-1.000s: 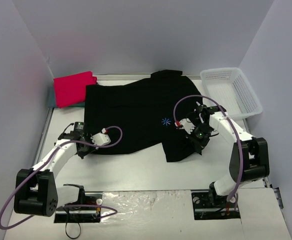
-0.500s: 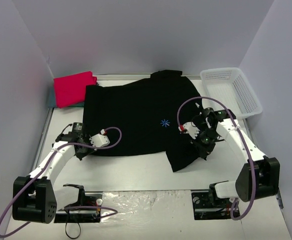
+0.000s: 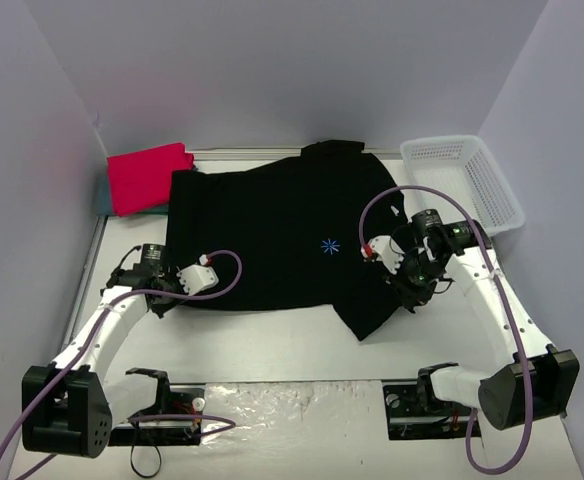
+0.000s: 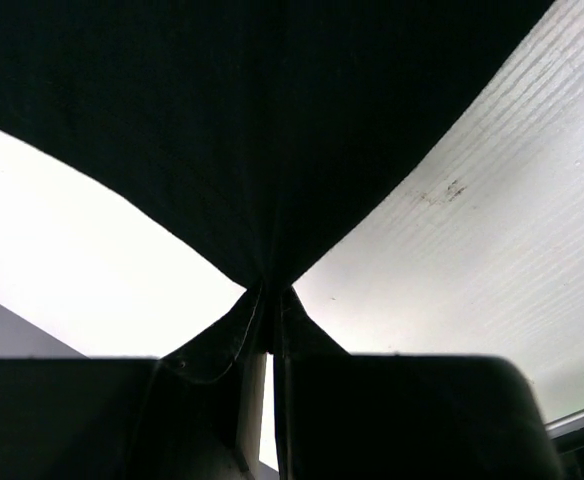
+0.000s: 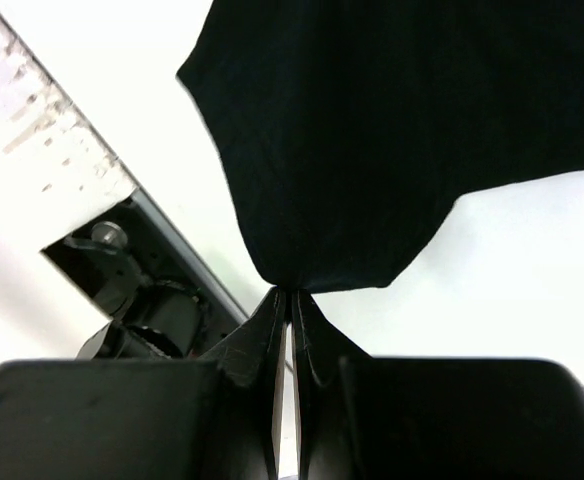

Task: Fold and stack the t-shirts
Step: Grap the side of the flattened tshirt closest away from the robot with both arms, then fold the flattened tshirt in 1/3 of the way

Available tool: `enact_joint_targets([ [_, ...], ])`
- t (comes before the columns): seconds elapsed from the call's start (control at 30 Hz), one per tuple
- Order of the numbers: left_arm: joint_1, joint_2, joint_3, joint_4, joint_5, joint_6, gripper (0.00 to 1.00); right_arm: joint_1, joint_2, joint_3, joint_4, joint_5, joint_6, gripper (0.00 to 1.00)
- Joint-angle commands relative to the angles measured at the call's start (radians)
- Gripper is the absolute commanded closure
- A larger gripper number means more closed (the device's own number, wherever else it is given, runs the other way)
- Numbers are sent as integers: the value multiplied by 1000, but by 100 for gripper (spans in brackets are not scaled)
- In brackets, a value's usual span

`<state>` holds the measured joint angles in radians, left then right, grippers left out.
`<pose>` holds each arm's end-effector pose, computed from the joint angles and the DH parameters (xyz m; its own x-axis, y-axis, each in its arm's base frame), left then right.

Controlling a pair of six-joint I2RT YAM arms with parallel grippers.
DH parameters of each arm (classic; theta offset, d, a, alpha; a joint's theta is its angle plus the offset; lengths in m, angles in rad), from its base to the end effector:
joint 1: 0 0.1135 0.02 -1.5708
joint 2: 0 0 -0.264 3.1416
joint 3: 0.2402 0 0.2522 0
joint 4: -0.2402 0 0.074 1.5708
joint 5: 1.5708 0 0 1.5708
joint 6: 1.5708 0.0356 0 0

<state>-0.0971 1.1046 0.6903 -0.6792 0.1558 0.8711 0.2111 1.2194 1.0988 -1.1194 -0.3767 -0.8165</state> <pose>0.1984 -0.0249 0.2087 -0.4418 0.8024 -0.4013 0.7837 0.5628 0.2627 0.2068 0.0577 0.2902 -0.4062 -0.7801 -0.4760 -0.8874 0.4611 0.0015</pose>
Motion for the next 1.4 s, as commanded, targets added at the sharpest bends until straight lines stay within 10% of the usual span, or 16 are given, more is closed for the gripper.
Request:
enact_joint_targets([
  [0.0, -4, -41, 43, 4, 4, -20, 98, 5, 9, 84, -43, -11, -19, 100],
  [1.37, 132, 327, 380, 23, 74, -107, 98, -4, 666, 803, 231, 116, 114, 100],
])
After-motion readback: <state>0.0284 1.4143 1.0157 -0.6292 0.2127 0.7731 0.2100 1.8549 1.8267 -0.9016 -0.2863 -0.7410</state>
